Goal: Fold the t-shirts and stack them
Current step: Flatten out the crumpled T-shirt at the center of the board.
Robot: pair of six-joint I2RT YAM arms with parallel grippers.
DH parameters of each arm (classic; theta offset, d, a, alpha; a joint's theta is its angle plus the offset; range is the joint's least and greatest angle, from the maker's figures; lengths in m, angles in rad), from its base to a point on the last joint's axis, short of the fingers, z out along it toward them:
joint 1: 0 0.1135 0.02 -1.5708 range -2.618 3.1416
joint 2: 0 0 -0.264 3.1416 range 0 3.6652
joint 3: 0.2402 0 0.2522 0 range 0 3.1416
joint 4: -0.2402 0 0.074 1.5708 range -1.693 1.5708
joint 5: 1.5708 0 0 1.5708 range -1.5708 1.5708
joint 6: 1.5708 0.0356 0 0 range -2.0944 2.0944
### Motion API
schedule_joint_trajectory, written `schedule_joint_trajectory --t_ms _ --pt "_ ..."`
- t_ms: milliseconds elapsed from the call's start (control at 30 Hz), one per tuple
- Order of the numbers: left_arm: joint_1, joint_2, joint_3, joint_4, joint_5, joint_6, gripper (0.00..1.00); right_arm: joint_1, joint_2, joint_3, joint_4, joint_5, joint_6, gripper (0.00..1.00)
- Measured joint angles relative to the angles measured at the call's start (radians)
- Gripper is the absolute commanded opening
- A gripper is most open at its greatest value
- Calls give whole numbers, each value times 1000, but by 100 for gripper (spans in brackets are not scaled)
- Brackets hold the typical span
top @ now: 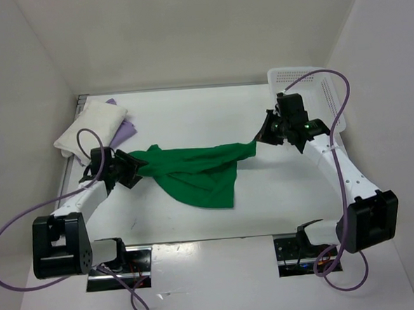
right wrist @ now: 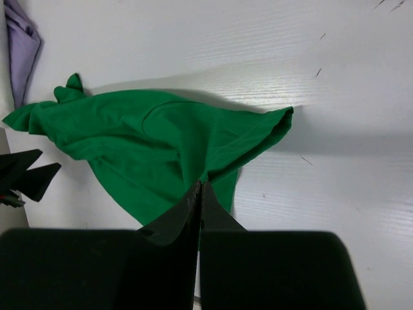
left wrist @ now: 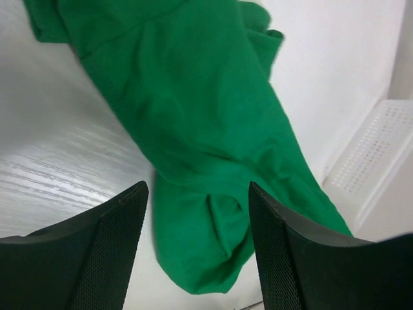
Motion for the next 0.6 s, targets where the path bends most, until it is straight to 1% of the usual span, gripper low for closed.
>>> schedule_joint_trajectory --t_ms 167,267,367,400,433,500,600 --pt "0 54 -8 25 -8 1 66 0 -5 0 -1 2 -6 0" --pt "-2 90 -8 46 -18 0 61 0 -8 0 -1 2 -8 0" --pt "-9 164 -8 79 -29 1 54 0 -10 1 -2 2 -8 0" --pt "-13 191 -8 88 -31 0 50 0 -11 1 -2 2 -7 0" --pt "-16 217 -8 99 -30 -4 38 0 -11 1 -2 2 -5 0" --pt "-25 238 1 112 -34 0 28 0 -14 1 -2 2 -5 0" --pt "-38 228 18 92 -53 3 15 0 -17 1 -2 2 -3 0"
